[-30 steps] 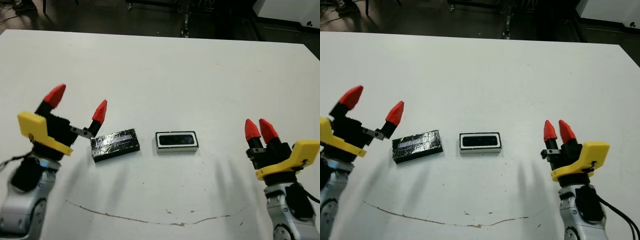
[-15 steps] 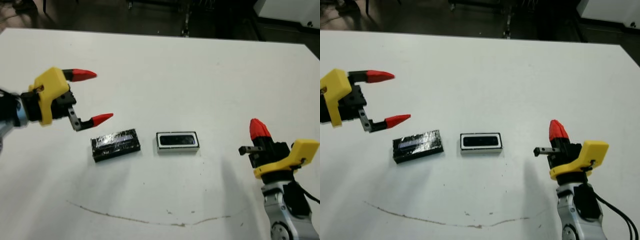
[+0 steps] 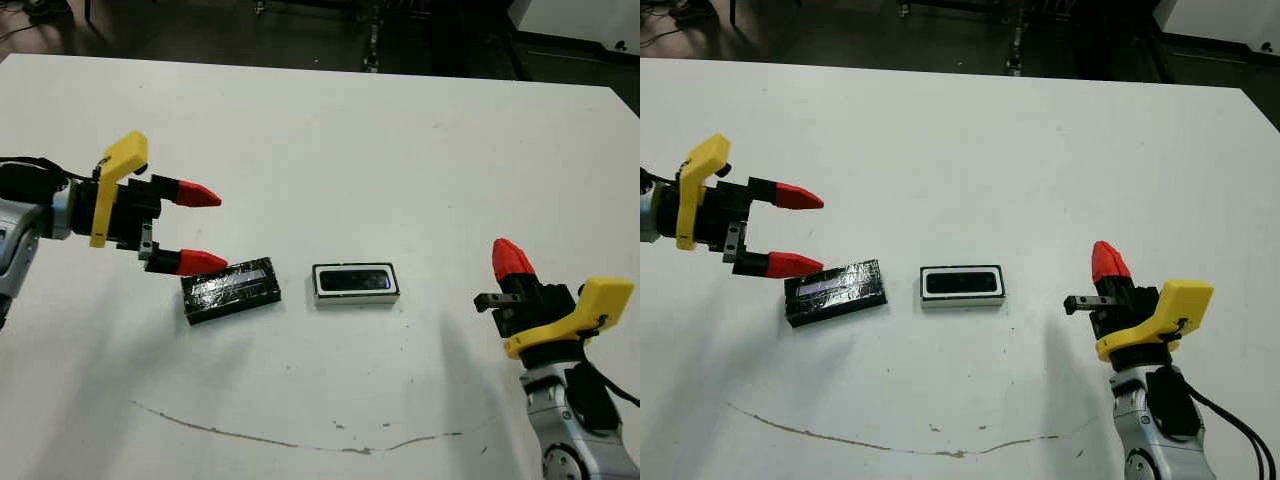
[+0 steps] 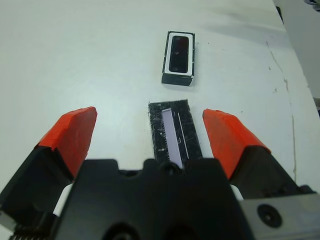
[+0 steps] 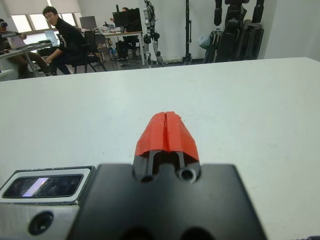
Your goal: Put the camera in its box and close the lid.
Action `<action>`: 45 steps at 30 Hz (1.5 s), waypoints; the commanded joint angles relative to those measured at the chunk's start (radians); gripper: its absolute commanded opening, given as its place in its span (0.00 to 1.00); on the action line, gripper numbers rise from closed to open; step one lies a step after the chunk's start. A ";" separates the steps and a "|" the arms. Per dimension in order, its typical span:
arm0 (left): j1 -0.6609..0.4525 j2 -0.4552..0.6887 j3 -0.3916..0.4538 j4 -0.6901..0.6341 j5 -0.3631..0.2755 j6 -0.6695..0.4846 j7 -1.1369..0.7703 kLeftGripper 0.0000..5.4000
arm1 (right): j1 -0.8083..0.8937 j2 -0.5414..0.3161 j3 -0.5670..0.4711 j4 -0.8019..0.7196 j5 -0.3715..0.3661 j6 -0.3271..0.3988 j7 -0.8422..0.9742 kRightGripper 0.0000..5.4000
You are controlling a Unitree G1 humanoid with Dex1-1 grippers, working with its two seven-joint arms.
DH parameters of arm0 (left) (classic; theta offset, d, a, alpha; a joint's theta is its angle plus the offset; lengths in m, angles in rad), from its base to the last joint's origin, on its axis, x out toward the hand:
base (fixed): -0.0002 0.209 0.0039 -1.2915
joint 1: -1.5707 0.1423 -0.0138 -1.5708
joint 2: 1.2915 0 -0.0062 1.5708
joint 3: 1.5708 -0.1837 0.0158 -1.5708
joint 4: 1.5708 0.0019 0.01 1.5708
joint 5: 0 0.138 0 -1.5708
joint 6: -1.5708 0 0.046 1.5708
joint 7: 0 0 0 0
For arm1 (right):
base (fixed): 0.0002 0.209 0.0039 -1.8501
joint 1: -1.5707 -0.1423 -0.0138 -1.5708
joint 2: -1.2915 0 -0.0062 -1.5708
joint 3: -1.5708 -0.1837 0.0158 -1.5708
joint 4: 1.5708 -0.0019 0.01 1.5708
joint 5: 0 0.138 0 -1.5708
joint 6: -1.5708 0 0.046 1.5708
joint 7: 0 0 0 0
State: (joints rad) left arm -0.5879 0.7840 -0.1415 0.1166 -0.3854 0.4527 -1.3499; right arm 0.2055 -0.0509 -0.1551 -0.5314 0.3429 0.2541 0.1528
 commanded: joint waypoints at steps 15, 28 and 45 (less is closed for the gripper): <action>0.165 0.031 -0.016 -0.326 0.039 0.191 0.200 1.00 | 0.014 -0.013 0.009 -0.029 0.002 0.020 -0.010 0.00; 0.118 0.051 -0.091 -0.302 0.110 0.160 0.181 1.00 | 0.014 -0.013 0.018 -0.032 -0.008 0.010 -0.015 0.00; 0.075 0.052 -0.172 -0.271 0.215 0.107 0.144 1.00 | 0.019 -0.015 0.020 -0.038 -0.002 0.013 -0.013 0.00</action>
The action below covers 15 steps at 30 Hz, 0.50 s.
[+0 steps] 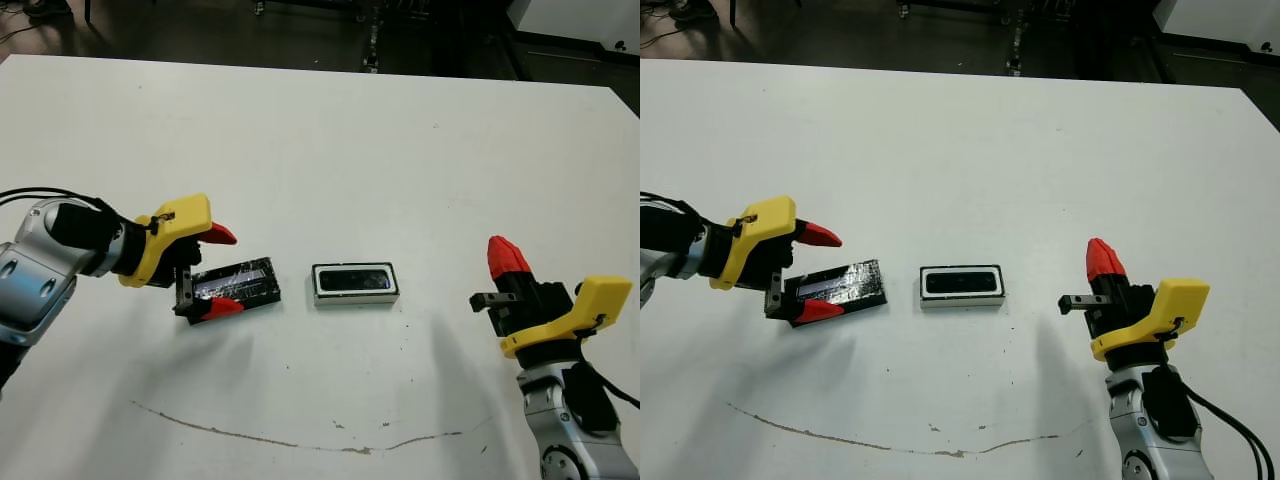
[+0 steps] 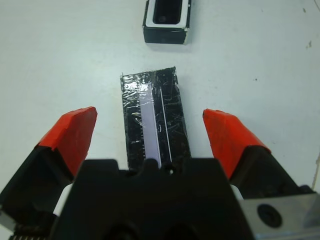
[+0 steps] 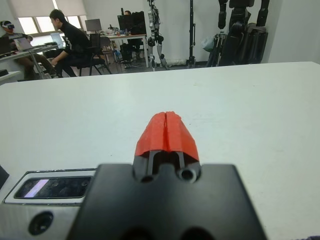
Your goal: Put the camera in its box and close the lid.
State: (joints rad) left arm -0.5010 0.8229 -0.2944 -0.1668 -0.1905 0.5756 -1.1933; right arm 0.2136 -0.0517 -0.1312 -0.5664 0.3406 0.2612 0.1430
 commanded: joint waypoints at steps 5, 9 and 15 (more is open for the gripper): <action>-0.020 0.011 -0.037 0.024 0.046 -0.021 -0.028 1.00 | 0.015 -0.013 -0.001 -0.008 -0.005 0.008 -0.009 0.00; -0.020 0.008 -0.048 0.038 0.061 -0.026 -0.035 1.00 | 0.014 -0.014 -0.001 -0.008 -0.004 0.006 -0.007 0.00; -0.022 0.001 -0.061 0.063 0.079 -0.027 -0.036 1.00 | 0.014 -0.013 -0.005 -0.012 0.011 0.020 -0.008 0.00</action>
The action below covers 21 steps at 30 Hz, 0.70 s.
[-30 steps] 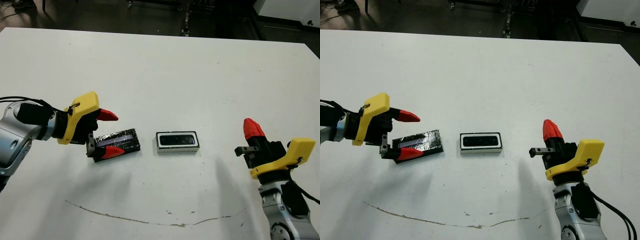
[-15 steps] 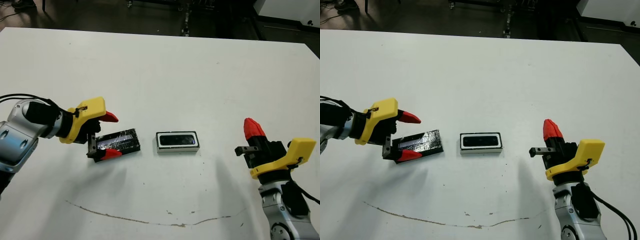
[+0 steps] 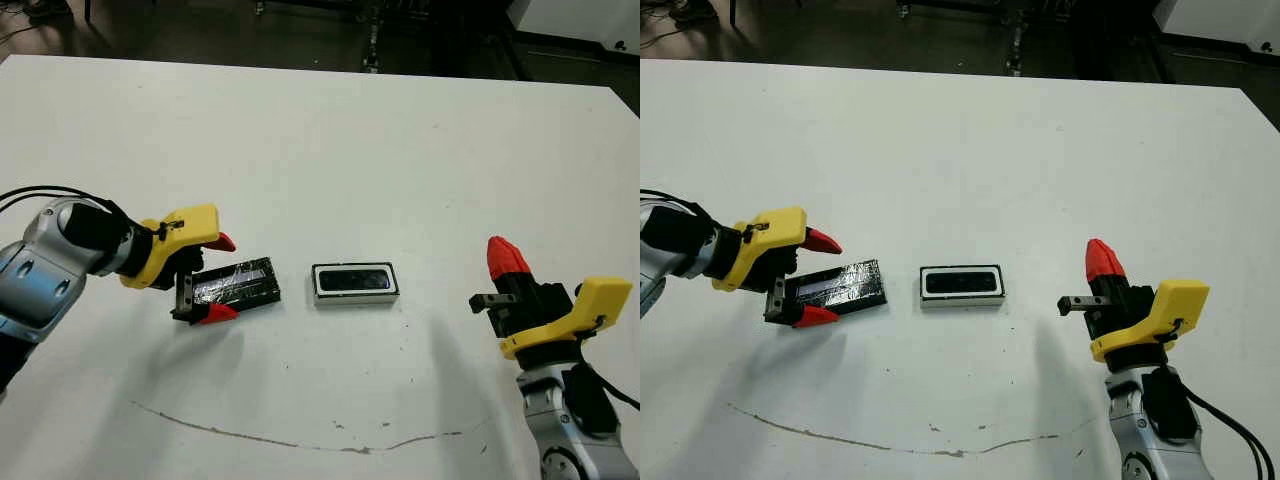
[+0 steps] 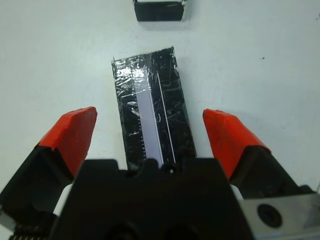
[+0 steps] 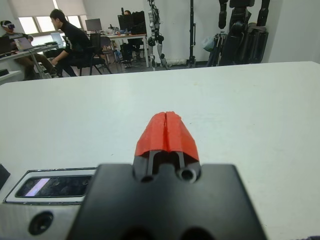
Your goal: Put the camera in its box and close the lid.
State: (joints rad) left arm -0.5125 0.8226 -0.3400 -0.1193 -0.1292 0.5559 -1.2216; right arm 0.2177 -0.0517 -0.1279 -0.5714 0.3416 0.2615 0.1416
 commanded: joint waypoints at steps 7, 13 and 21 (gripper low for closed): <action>-0.018 -0.005 -0.047 0.053 0.047 -0.034 -0.021 1.00 | 0.014 -0.014 -0.009 -0.015 0.007 0.024 -0.013 0.00; -0.022 0.000 -0.071 0.027 0.092 0.018 -0.001 1.00 | 0.014 -0.015 -0.007 -0.018 0.002 0.024 -0.016 0.00; 0.000 0.002 -0.068 -0.016 0.132 0.016 0.022 1.00 | 0.016 -0.015 -0.008 -0.016 0.000 0.017 -0.011 0.00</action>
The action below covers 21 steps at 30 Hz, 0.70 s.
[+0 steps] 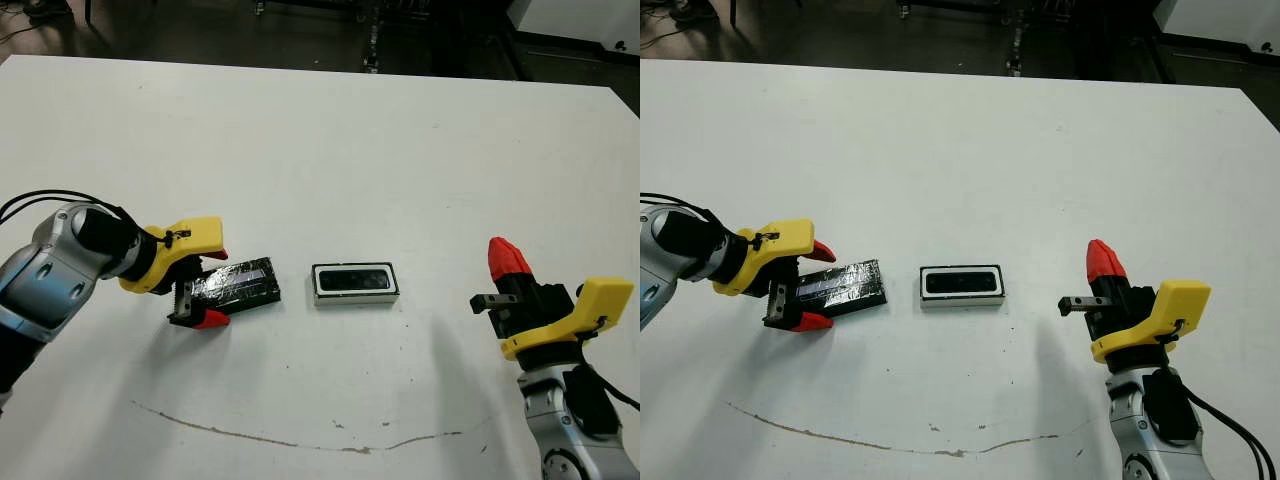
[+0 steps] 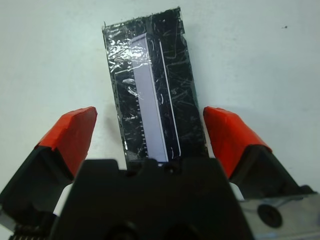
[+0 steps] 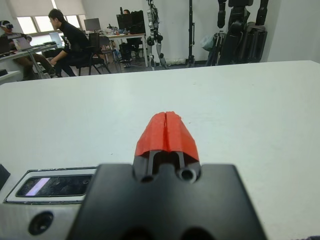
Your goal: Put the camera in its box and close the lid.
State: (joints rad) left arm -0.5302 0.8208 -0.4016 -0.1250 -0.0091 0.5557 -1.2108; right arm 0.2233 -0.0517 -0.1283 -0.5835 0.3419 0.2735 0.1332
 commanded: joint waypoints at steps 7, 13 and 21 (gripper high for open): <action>0.039 -0.010 0.025 -0.022 -0.044 0.105 0.021 0.85 | 0.006 -0.014 -0.011 -0.005 0.008 0.014 -0.007 0.00; 0.051 0.001 0.024 -0.031 -0.055 0.085 0.026 0.70 | 0.007 -0.014 -0.011 -0.005 0.009 0.014 -0.007 0.00; 0.040 0.001 0.012 -0.011 -0.065 0.085 -0.003 0.59 | 0.006 -0.013 -0.008 -0.008 0.004 0.016 -0.011 0.00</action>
State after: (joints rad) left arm -0.4972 0.8154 -0.3768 -0.1460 -0.0722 0.6402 -1.2023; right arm 0.2239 -0.0516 -0.1300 -0.5851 0.3449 0.2736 0.1320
